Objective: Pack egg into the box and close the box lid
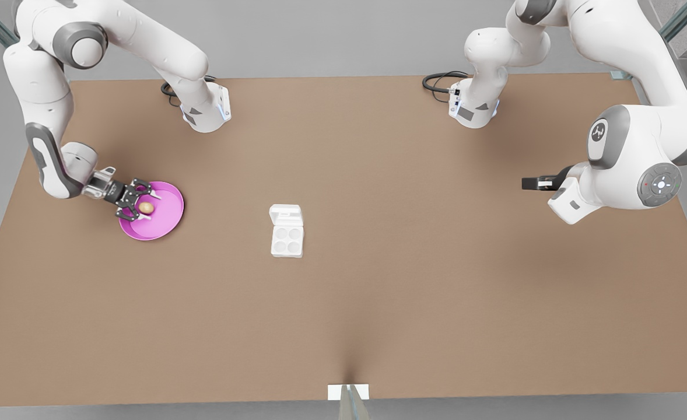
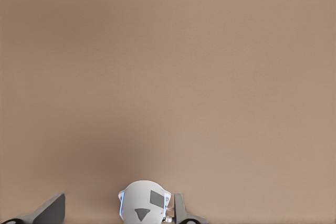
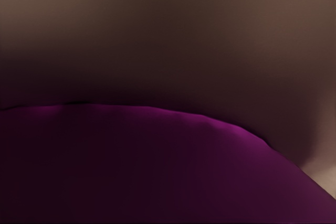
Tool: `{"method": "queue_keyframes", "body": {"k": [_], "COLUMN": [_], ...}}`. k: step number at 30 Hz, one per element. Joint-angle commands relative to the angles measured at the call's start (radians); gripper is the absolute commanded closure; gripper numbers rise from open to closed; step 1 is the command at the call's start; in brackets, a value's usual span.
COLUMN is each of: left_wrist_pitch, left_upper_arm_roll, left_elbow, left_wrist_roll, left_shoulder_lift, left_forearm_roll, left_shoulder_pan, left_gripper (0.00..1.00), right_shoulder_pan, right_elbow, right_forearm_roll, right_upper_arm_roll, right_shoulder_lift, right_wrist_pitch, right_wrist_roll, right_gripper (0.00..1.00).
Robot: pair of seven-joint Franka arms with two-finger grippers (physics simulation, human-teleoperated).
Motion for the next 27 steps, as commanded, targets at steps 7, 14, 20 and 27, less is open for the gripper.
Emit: {"method": "queue_keyframes", "body": {"k": [7,14,20,27], "left_wrist_pitch": [0.0,0.0,0.0,0.0], "left_upper_arm_roll": [-0.002,-0.002,-0.002,-0.002], "left_elbow": [0.009,0.015,0.015,0.015], "left_wrist_roll": [-0.002,-0.002,-0.002,-0.002], "left_shoulder_lift": [0.0,0.0,0.0,0.0], "left_forearm_roll": [0.001,0.001,0.001,0.001], "left_shoulder_pan": [0.0,0.0,0.0,0.0], "left_gripper": [0.0,0.0,0.0,0.0], "right_shoulder_pan": [-0.001,-0.001,0.007,0.011], "right_elbow": [0.002,-0.002,-0.003,-0.008], "right_forearm_roll": [0.0,-0.006,-0.009,-0.011], "right_upper_arm_roll": [0.005,0.005,0.005,0.005], "right_shoulder_lift": [0.003,-0.005,-0.008,-0.029], "right_wrist_pitch": [-0.005,0.007,0.038,0.046], "right_wrist_roll": [0.008,-0.014,-0.014,-0.003], "right_gripper": [0.28,0.29,0.3,0.3]}}
